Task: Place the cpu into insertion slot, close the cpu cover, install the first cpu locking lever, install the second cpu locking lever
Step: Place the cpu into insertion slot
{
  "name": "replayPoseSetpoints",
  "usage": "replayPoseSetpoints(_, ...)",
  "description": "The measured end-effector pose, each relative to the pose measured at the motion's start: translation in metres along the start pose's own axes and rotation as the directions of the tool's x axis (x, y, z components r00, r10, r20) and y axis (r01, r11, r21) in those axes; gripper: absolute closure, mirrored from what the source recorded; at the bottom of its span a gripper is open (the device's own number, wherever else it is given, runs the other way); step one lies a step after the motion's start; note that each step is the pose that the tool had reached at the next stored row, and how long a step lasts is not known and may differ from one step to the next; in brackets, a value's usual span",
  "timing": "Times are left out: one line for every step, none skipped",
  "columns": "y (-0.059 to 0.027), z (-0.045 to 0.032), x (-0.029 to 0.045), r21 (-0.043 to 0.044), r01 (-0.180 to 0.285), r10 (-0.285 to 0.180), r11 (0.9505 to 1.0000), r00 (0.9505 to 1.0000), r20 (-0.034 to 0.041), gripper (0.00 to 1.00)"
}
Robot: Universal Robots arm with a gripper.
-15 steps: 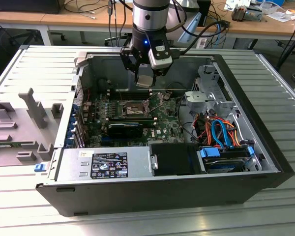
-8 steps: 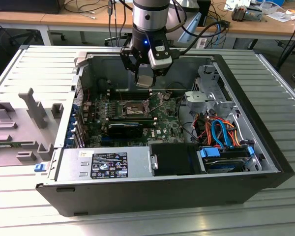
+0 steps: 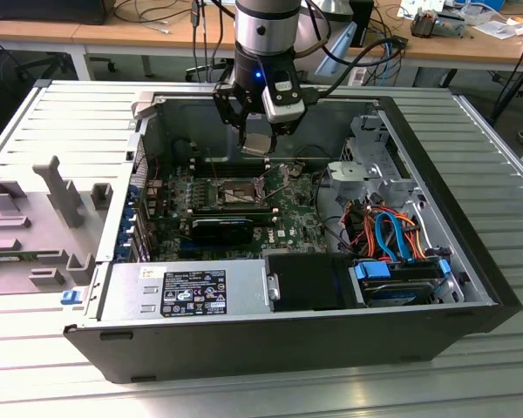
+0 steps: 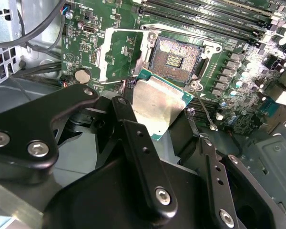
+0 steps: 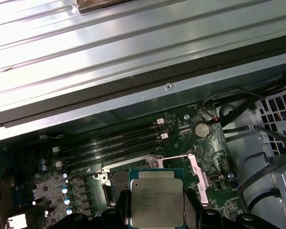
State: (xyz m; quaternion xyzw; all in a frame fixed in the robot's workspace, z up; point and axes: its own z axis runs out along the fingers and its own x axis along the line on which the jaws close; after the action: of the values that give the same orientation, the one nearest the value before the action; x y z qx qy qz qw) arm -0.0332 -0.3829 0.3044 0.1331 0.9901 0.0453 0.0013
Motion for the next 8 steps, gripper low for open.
replayPoseSetpoints(0.0,0.0,0.0,0.0,-0.001,0.001,1.0,1.0,0.0002,0.46)
replayPoseSetpoints(0.0,0.0,0.0,0.0,-0.002,0.002,1.0,1.0,0.0003,0.46)
replayPoseSetpoints(-0.0001,0.0,0.0,0.0,-0.003,0.003,1.0,1.0,0.0003,0.46)
replayPoseSetpoints(-0.0001,0.0,0.0,-0.0001,-0.004,0.004,1.0,1.0,0.0004,0.46)
replayPoseSetpoints(-0.0001,0.0,0.0,-0.0001,-0.005,0.005,1.0,1.0,0.0005,0.46)
replayPoseSetpoints(-0.0001,0.0,0.0,-0.0001,-0.006,0.006,1.0,1.0,0.0006,0.46)
replayPoseSetpoints(-0.0001,0.0,0.0,-0.0001,-0.007,0.007,1.0,1.0,0.0007,0.46)
replayPoseSetpoints(-0.0002,0.0,0.0,-0.0001,-0.008,0.008,1.0,1.0,0.0008,0.46)
